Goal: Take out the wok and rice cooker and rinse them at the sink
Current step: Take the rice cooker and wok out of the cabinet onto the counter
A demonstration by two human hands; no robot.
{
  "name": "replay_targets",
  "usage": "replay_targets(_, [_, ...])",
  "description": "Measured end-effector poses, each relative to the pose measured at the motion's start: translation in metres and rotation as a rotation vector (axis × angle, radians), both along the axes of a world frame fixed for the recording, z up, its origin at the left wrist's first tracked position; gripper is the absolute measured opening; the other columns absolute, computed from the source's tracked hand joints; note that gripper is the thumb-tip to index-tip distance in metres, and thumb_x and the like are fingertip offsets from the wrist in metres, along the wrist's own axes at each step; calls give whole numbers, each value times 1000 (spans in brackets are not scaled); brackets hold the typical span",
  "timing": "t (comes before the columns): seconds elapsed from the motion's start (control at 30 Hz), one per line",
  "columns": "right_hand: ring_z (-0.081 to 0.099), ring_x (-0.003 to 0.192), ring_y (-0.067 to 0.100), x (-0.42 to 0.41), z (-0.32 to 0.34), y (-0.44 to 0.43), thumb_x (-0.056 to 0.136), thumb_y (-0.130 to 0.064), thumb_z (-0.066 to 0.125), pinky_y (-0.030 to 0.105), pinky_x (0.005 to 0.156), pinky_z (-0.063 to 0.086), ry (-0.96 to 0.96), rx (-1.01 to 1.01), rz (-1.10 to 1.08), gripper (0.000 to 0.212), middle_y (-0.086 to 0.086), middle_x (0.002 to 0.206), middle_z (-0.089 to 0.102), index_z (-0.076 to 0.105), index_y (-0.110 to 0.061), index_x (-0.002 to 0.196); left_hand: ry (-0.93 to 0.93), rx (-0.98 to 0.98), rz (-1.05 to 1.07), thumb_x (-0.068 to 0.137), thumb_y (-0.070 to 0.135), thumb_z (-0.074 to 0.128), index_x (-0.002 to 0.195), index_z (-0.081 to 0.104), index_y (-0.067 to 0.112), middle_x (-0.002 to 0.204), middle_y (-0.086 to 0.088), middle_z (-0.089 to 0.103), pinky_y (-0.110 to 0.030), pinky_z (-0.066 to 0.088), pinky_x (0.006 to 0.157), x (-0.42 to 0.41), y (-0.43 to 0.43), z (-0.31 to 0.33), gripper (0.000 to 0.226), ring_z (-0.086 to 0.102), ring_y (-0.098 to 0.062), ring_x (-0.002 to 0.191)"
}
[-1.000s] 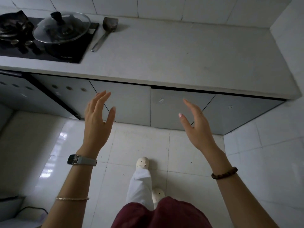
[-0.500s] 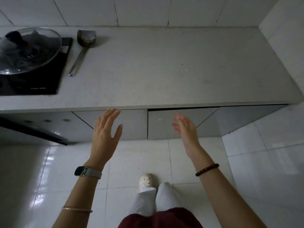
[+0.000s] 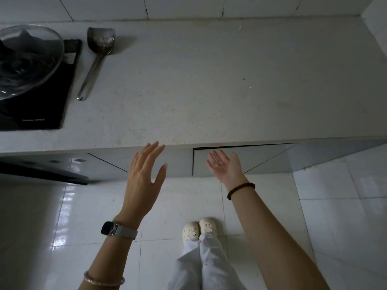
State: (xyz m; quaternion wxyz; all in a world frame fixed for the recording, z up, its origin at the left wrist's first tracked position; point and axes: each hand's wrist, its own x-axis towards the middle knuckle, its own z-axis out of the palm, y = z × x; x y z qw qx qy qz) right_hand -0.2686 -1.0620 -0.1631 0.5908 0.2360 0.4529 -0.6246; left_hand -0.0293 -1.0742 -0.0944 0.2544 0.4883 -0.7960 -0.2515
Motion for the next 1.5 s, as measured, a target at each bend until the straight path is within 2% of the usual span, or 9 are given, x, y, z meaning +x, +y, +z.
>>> replay_targets(0.17, [43, 133, 30, 3, -9, -17, 102, -41, 31, 46, 110, 32, -25, 12, -39, 54, 16, 144, 43, 40, -5, 141, -18, -9, 8, 97, 31, 47, 142, 42, 21, 148, 8, 36, -54, 32, 112, 2, -8, -5, 46, 28, -14, 144])
replay_targets(0.33, [44, 132, 31, 2, -7, -22, 102, -40, 31, 46, 112, 32, -22, 1, -56, 55, 16, 146, 41, 36, -4, 143, -27, -11, 16, 97, 31, 47, 142, 42, 21, 149, 4, 38, -54, 32, 112, 2, -9, -6, 46, 29, -14, 144])
replay_targets(0.53, [48, 128, 31, 3, -10, -18, 101, -40, 34, 45, 112, 32, -8, 5, -38, 51, 15, 139, 46, 42, -6, 138, -16, -9, 8, 97, 33, 46, 142, 42, 22, 147, 11, 35, -55, 33, 112, 1, -6, -6, 46, 28, -13, 144])
replay_targets(0.63, [50, 126, 30, 2, -11, -5, 101, -42, 34, 44, 112, 33, -1, 10, -2, 48, 15, 136, 50, 47, -7, 130, -22, -7, -10, 97, 32, 46, 142, 42, 22, 148, 7, 37, -55, 32, 112, 1, -1, -8, 46, 28, -14, 144])
replay_targets(0.83, [48, 128, 30, -1, -10, 50, 99, -47, 37, 44, 110, 34, -21, 25, 75, 57, 16, 136, 50, 45, -5, 135, -44, 25, -37, 98, 34, 45, 141, 44, 19, 147, -2, 43, -55, 32, 112, -5, 19, -11, 46, 32, -17, 141])
replay_targets(1.03, [52, 120, 32, -12, -12, 116, 98, -50, 36, 42, 108, 37, -6, 47, 134, 56, 17, 124, 58, 52, -3, 124, -32, 58, -60, 95, 23, 54, 140, 47, 16, 146, -5, 45, -55, 32, 112, -27, 59, -14, 46, 34, -20, 140])
replay_targets(1.3, [55, 116, 32, -51, -15, 207, 102, -36, 37, 40, 96, 45, 24, 100, 176, 46, 17, 120, 60, 56, 0, 123, -38, 75, -113, 95, 20, 55, 140, 46, 16, 146, -6, 45, -56, 34, 110, -76, 130, -15, 46, 35, -23, 140])
replay_targets(1.5, [57, 107, 34, -116, -6, 276, 100, -45, 36, 42, 100, 44, 47, 136, 266, 54, 19, 115, 61, 64, 1, 101, -47, 90, -120, 95, 19, 58, 139, 47, 16, 145, -5, 46, -55, 34, 111, -125, 197, -15, 46, 37, -22, 138])
